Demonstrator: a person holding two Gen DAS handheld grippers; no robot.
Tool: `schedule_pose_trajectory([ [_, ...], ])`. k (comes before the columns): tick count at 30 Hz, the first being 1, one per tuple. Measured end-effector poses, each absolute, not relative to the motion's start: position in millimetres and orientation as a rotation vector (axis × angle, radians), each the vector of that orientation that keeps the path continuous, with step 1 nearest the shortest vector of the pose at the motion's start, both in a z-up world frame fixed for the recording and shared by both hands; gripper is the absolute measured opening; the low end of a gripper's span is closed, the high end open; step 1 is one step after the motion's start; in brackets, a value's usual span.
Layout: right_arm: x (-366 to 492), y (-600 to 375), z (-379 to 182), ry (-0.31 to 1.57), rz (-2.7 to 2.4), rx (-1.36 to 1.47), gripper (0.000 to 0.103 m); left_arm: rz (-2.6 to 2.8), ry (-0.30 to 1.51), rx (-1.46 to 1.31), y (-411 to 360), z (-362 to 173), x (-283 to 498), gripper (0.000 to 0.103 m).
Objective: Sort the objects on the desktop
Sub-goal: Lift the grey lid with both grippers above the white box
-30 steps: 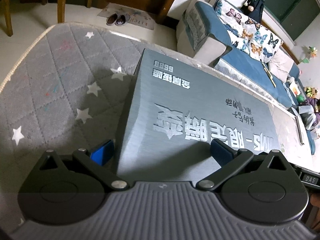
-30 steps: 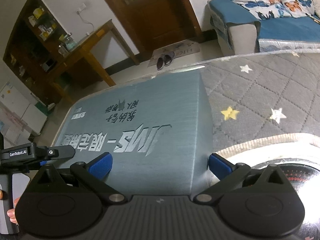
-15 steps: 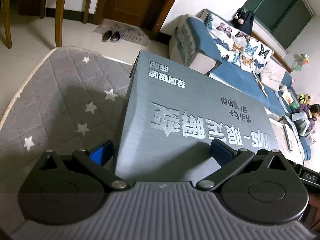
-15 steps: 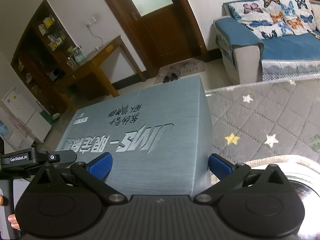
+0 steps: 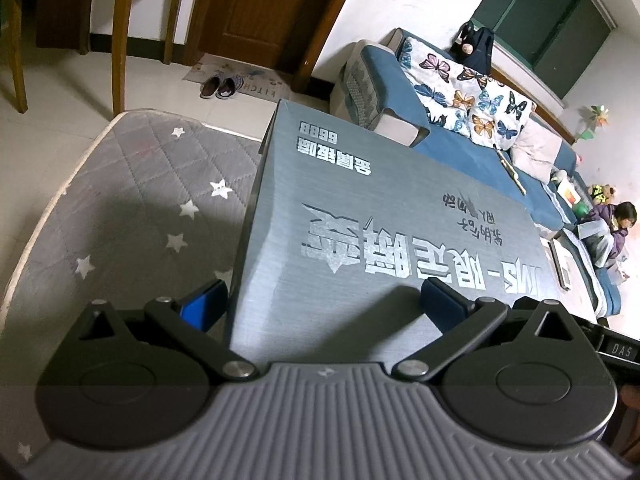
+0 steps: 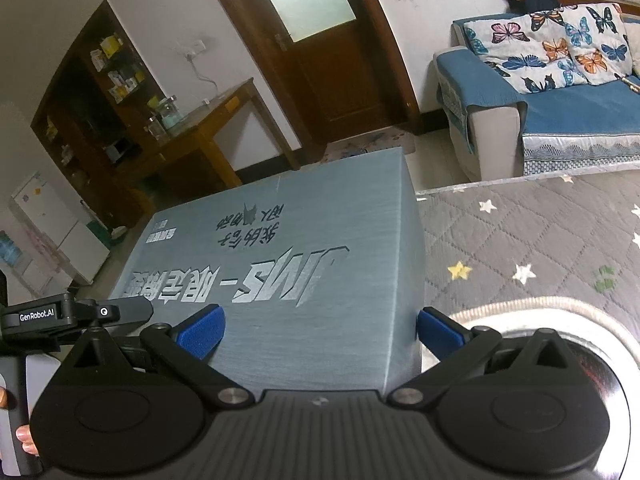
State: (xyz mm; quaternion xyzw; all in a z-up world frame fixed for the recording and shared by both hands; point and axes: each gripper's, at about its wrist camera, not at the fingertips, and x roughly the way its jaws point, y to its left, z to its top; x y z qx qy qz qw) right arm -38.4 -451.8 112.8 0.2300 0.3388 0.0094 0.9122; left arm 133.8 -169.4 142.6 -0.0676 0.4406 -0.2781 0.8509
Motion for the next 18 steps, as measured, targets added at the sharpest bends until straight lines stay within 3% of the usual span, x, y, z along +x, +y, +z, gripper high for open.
schedule_pose_trajectory([
  [18, -112, -424, 129, 0.699, 0.033, 0.461, 0.103, -0.576, 0.926, -0.134, -136, 156, 55, 0.103],
])
